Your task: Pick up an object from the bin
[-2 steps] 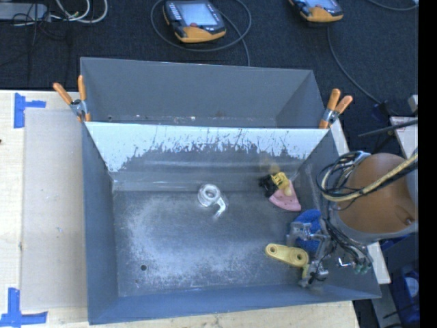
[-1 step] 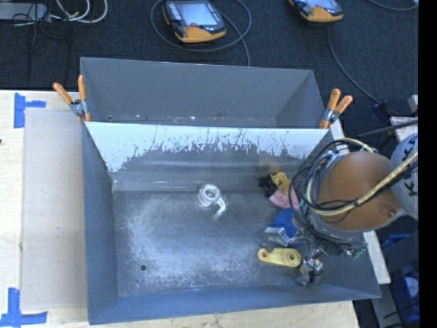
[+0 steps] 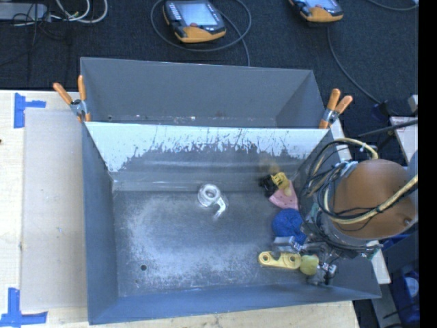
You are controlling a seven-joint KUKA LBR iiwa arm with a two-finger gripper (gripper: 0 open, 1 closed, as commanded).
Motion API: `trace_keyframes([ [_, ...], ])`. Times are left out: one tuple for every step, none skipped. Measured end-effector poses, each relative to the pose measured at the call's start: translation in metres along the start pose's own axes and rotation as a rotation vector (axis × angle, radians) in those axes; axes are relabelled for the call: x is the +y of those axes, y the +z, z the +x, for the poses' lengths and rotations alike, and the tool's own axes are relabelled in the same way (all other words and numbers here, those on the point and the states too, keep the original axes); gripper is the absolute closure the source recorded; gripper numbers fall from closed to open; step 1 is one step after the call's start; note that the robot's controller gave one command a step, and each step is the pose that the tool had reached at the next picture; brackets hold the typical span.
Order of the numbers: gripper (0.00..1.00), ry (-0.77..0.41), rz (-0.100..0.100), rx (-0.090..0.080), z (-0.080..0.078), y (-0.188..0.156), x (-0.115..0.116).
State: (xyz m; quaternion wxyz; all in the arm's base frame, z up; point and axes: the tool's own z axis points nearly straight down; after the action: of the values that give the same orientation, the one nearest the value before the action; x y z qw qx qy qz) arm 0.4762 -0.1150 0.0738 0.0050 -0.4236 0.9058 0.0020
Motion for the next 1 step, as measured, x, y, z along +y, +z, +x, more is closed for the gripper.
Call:
trace_keyframes([
  [1.0,0.004,-0.013,0.01,0.0024,0.0021,0.0033],
])
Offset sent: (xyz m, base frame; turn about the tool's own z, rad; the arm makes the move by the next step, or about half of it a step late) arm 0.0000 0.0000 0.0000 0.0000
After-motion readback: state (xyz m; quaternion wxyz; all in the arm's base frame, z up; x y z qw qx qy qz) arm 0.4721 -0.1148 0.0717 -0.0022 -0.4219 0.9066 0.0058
